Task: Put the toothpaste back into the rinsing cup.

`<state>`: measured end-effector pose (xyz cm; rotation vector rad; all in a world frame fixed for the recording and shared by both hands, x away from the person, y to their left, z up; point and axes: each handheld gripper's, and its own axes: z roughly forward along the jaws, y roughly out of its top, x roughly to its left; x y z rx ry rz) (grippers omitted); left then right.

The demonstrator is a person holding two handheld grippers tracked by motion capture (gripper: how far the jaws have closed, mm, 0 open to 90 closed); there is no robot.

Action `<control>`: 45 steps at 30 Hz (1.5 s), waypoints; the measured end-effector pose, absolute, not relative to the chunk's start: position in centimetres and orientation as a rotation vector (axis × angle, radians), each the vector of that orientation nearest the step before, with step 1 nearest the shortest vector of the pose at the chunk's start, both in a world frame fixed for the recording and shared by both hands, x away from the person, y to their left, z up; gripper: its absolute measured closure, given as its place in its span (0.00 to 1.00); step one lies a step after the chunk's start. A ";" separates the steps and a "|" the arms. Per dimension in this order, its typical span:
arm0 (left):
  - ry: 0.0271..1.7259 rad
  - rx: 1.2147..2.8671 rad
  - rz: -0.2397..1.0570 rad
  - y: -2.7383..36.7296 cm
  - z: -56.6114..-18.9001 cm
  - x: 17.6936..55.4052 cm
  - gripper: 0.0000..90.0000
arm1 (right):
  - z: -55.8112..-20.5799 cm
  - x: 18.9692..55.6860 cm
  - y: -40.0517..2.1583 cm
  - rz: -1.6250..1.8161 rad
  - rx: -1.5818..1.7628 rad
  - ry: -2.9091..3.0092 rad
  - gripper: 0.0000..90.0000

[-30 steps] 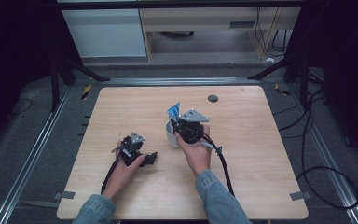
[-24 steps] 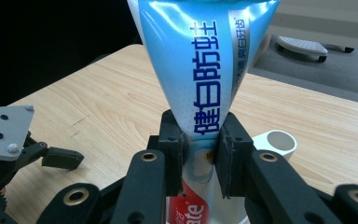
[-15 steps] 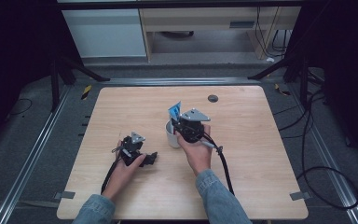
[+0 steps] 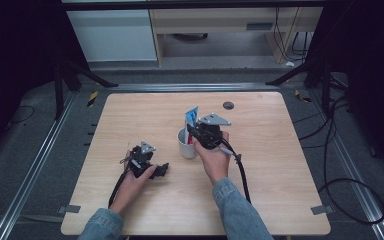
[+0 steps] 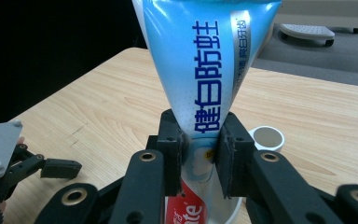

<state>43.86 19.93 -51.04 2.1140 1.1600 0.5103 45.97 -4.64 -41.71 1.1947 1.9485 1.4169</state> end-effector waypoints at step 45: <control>1.159 2.115 0.510 19.9 -51.0 43.9 0.00 | -42.0 47.2 -6.2 1.461 1.271 1.942 0.79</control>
